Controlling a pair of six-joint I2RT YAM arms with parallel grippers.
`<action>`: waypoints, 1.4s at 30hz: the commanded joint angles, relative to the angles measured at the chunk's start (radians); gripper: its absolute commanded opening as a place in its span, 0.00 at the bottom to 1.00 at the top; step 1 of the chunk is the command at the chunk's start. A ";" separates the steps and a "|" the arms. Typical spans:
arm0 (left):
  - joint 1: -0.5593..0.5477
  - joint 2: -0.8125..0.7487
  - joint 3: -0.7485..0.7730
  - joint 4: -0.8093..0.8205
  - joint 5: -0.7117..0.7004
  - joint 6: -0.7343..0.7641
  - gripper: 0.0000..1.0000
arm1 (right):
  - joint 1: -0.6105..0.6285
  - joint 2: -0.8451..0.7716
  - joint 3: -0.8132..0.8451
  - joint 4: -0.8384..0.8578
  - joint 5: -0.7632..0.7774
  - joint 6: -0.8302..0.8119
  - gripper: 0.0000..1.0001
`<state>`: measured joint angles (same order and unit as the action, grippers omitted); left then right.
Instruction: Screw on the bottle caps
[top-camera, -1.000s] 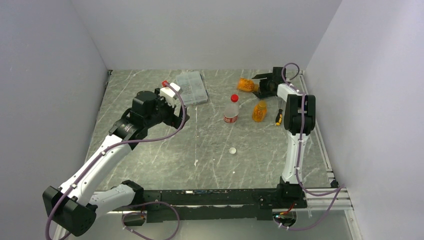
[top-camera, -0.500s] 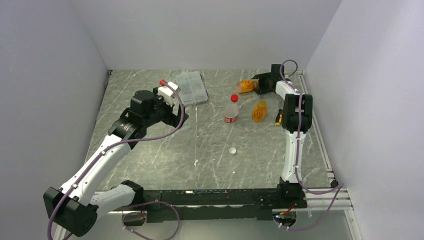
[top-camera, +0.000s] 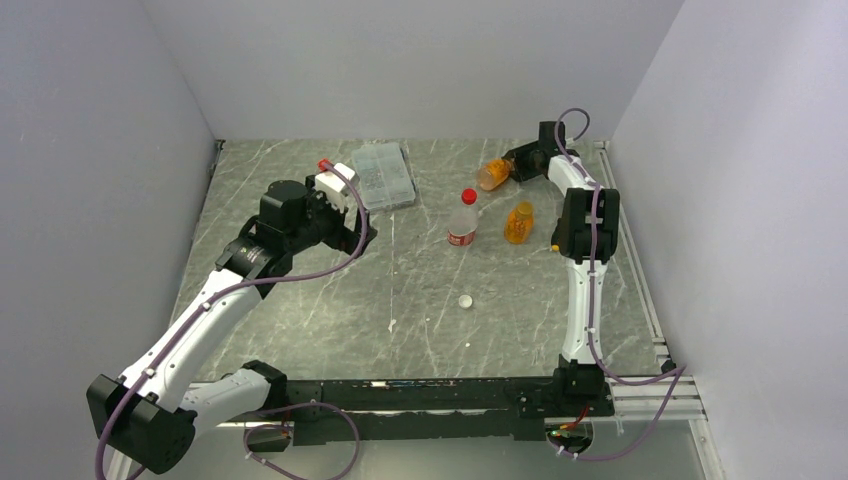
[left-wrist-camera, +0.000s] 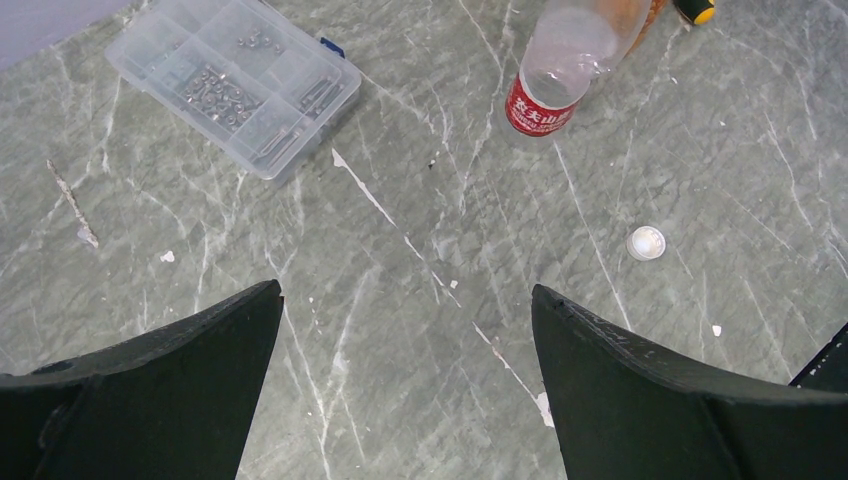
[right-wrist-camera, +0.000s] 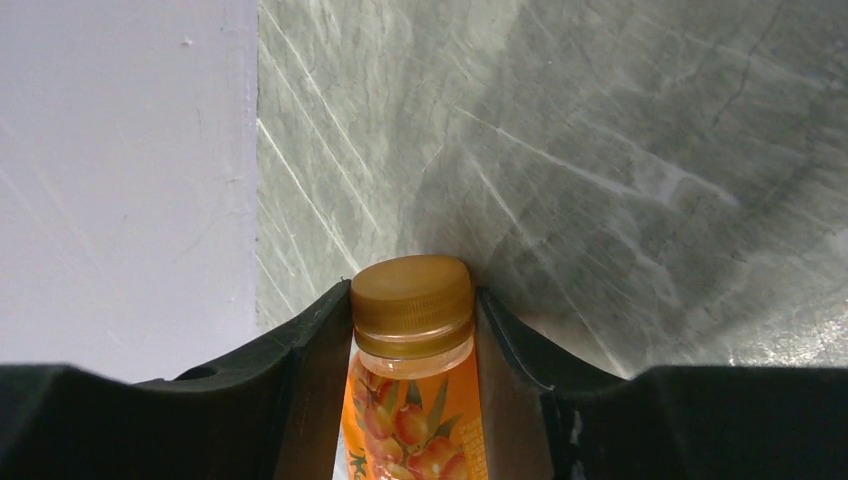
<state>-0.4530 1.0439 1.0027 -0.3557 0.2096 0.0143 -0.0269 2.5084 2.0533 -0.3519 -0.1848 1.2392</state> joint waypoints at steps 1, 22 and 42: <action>0.006 -0.022 0.000 0.044 0.023 -0.008 1.00 | 0.001 0.041 -0.006 -0.111 0.104 -0.139 0.41; 0.013 -0.009 0.002 0.050 0.046 -0.050 0.99 | 0.056 0.201 0.320 -0.352 0.155 -0.472 0.71; 0.023 -0.002 0.000 0.062 0.060 -0.072 0.99 | 0.066 0.259 0.321 -0.318 0.069 -0.498 0.41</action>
<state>-0.4366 1.0443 1.0023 -0.3408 0.2459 -0.0292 0.0284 2.6949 2.4477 -0.5491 -0.1005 0.7765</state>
